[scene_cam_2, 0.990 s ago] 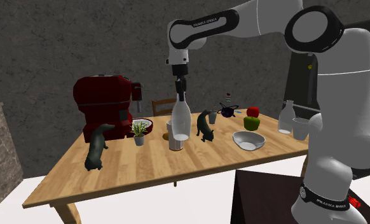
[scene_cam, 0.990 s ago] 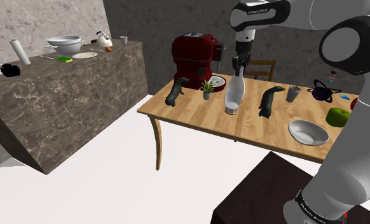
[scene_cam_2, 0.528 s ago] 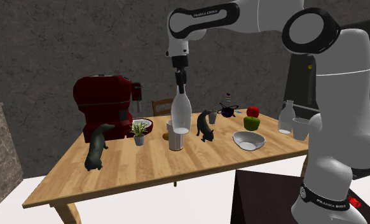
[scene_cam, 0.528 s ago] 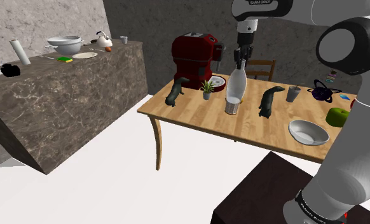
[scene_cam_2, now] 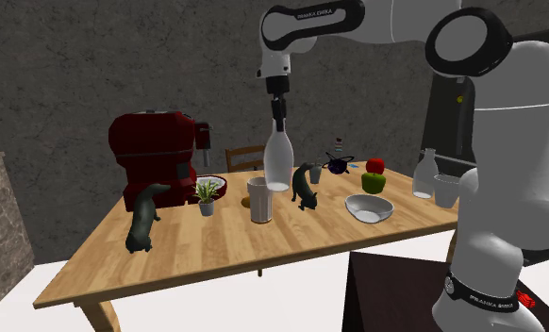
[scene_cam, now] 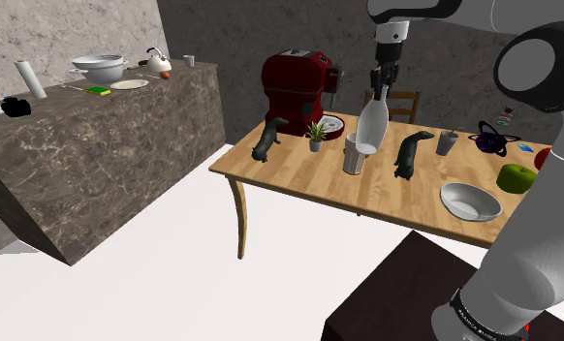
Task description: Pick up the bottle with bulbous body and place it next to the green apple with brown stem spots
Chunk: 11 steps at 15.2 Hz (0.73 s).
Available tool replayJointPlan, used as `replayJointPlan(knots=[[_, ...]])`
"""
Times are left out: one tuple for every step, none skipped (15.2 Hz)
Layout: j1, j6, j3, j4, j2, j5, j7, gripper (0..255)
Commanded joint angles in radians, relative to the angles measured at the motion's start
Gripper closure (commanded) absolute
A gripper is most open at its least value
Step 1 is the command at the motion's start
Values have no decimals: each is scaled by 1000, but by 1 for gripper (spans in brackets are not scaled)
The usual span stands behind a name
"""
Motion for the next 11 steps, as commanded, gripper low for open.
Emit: replayJointPlan(knots=[[-17, 13, -15, -53, -44, -12, -33, 255], [-26, 19, -24, -76, -62, -18, -51, 255], [-36, 25, -32, -97, -79, -23, -70, 255], [-45, 30, -41, -116, -95, -29, -88, 255], [-55, 35, -51, -134, -110, -34, -107, 255], [-65, 40, -60, -150, -124, -40, -126, 255], [-75, 44, -71, -165, -137, -45, -146, 255], [-85, 48, -81, -179, -149, -50, -166, 255], [-95, 51, -91, -191, -160, -55, -186, 255], [-105, 55, -102, -202, -170, -60, -206, 255], [-115, 58, -113, -212, -178, -65, -227, 255]])
